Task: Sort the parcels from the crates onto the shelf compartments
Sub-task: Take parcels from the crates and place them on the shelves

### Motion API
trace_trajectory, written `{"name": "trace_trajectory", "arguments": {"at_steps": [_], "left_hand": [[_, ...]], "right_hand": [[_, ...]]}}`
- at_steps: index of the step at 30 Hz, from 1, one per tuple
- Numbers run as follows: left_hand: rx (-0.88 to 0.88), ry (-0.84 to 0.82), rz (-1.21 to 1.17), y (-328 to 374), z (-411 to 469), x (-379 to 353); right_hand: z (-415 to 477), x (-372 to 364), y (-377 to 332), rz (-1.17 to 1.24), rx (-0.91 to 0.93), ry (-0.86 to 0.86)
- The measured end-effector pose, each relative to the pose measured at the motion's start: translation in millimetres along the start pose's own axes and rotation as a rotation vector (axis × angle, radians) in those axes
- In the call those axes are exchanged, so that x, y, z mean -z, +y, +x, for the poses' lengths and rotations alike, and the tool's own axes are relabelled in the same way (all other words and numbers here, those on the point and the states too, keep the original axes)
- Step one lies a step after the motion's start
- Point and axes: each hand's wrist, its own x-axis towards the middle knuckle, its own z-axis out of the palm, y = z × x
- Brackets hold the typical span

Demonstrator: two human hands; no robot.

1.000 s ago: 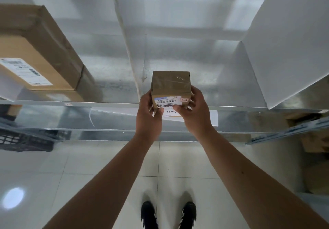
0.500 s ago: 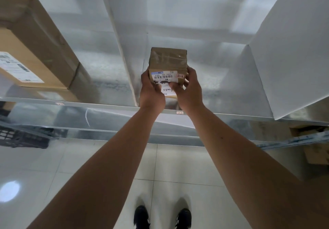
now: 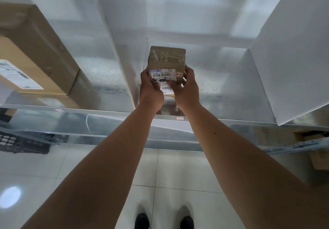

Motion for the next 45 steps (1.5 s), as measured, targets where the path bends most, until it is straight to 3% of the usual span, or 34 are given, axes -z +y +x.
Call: {"name": "trace_trajectory", "arguments": {"at_steps": [4, 8, 13, 20, 27, 37, 45], "left_hand": [[0.014, 0.018, -0.01, 4, -7, 0], [0.14, 0.031, -0.018, 11, -24, 3], [-0.059, 0.014, -0.07, 0, -90, -5], [0.096, -0.058, -0.169, -12, -201, 20], [0.145, 0.082, -0.271, -3, -272, 86], [0.282, 0.419, -0.463, -29, -334, 223], [0.313, 0.624, -0.613, -59, -351, 377]], "right_hand": [[-6, 3, -2, -0.076, -0.01, -0.008], [-18, 14, -7, -0.127, -0.102, -0.079], [-78, 37, -16, 0.065, -0.311, 0.012], [-189, 54, -13, 0.079, -0.306, -0.15], [-257, 53, -44, 0.189, -0.316, -0.255], [-331, -29, -102, 0.19, -0.264, -0.56], [-392, -169, -169, 0.221, -0.215, -0.784]]}}
